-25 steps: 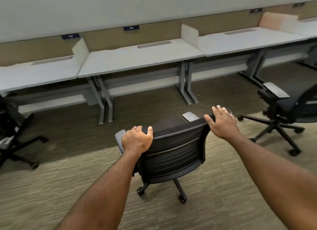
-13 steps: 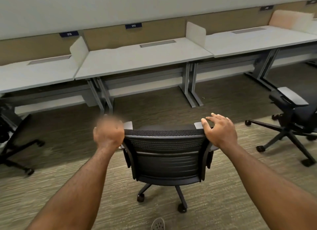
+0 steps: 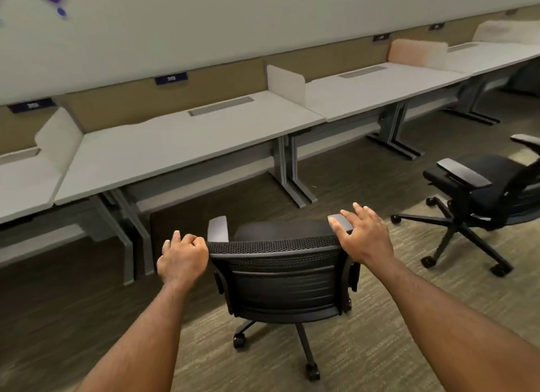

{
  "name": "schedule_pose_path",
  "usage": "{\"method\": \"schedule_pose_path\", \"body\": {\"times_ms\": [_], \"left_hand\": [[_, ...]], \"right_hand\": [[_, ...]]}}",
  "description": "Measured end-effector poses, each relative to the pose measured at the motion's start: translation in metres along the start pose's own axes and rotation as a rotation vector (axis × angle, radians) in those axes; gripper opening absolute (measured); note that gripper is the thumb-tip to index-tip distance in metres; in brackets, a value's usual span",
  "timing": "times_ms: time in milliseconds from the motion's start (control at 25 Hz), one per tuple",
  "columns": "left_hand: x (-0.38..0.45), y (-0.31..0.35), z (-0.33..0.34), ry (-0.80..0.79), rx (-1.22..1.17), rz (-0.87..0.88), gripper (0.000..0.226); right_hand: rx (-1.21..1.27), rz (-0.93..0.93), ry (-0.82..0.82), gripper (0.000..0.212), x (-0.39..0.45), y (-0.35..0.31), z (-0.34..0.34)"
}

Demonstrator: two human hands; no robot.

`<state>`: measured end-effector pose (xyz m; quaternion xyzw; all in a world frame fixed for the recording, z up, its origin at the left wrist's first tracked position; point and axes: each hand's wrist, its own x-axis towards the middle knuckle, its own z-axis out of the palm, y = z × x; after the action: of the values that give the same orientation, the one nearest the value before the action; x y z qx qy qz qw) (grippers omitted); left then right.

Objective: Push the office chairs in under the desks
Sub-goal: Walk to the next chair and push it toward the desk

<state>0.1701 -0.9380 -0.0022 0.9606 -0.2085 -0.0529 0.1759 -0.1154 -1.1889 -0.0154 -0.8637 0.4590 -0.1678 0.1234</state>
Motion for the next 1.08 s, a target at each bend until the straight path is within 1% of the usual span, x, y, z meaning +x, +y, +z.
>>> {"method": "schedule_pose_path", "body": {"times_ms": [120,160,240,360,480,640,840,920,1040,1080], "left_hand": [[0.041,0.017,0.009,0.023,0.012,0.009,0.053],[0.058,0.025,0.012,0.024,0.010,0.017,0.052],[0.087,0.042,0.016,0.024,0.009,0.023,0.050],[0.132,0.062,0.026,0.034,0.030,0.017,0.051],[0.178,0.076,0.037,0.063,0.085,0.017,0.052],[0.226,0.107,0.052,0.078,0.105,-0.014,0.052],[0.288,0.156,0.057,0.215,0.278,0.010,0.044],[0.307,0.174,0.063,0.260,0.253,0.024,0.049],[0.317,0.206,0.083,0.164,0.123,0.044,0.072],[0.319,0.217,0.090,0.140,0.096,0.068,0.076]], "right_hand": [[-0.013,0.011,-0.019,0.090,0.051,-0.002,0.004],[-0.022,0.015,-0.027,0.089,0.071,-0.002,0.007],[-0.037,0.026,-0.054,0.079,0.104,0.000,0.011],[-0.016,0.041,-0.060,0.069,0.147,0.001,0.025],[0.024,0.026,-0.049,0.065,0.193,-0.002,0.036],[0.064,0.007,-0.092,0.071,0.256,0.005,0.048],[0.067,-0.081,-0.176,0.078,0.338,0.015,0.056],[0.096,-0.107,-0.183,0.080,0.367,0.016,0.059],[0.099,-0.152,-0.166,0.088,0.401,0.015,0.067],[0.093,-0.161,-0.151,0.093,0.411,0.014,0.069]]}}
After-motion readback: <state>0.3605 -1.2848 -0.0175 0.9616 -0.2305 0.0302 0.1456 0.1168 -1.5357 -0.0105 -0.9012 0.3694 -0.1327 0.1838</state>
